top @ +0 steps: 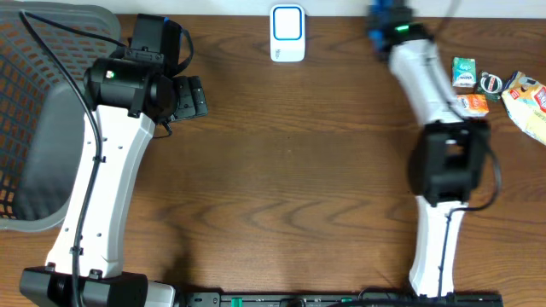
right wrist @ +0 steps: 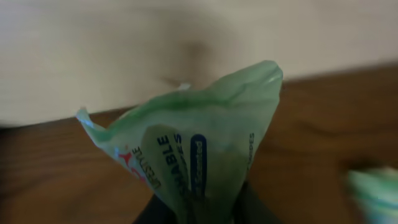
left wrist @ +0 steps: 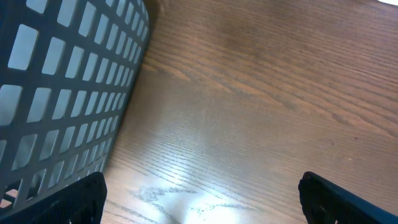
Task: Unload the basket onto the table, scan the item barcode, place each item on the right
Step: 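Swing the wipes pack to the right edge and release it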
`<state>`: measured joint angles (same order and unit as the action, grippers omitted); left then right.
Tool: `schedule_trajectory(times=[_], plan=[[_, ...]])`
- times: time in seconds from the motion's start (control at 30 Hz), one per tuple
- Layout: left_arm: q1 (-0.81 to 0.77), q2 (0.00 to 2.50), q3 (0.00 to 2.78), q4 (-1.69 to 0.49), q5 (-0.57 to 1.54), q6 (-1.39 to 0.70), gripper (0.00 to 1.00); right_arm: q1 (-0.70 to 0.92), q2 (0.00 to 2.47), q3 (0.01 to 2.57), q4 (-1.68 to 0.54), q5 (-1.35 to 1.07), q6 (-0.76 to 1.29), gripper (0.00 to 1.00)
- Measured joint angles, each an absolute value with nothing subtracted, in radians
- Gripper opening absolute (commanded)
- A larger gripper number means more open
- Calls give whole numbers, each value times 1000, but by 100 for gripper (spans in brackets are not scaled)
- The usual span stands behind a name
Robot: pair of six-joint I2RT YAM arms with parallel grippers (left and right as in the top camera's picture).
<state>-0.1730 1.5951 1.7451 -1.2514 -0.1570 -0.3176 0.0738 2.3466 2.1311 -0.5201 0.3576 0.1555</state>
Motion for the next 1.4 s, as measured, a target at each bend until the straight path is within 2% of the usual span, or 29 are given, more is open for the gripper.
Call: schedule_trajectory(times=[0.27, 0.33, 0.43, 0.47, 0.5, 0.53, 0.97, 1.07, 1.4], plan=[[-173, 1595, 1745, -1251, -157, -318, 98, -155, 2346, 2132, -745, 364, 121, 26], [-173, 1595, 1745, -1251, -157, -318, 98, -205, 2346, 2132, -770, 360, 122, 35], [-173, 1595, 1745, -1251, -157, -318, 98, -272, 2346, 2132, -815, 322, 118, 56], [-173, 1595, 1745, -1251, -157, -318, 98, -287, 2346, 2132, -826, 308, 124, 68], [-173, 1595, 1745, -1252, -157, -318, 98, -308, 2346, 2132, -841, 282, 120, 91], [-173, 1595, 1745, -1252, -157, -318, 98, -319, 2346, 2132, -847, 268, 123, 99], [-173, 1595, 1745, -1251, -157, -318, 98, -309, 2319, 2132, -931, 153, 168, 99], [-173, 1595, 1745, -1252, -157, -318, 98, -291, 2262, 2131, -953, 133, 196, 99], [-173, 1595, 1745, -1251, -157, -318, 98, -240, 1908, 2139, -1216, 40, 228, 88]])
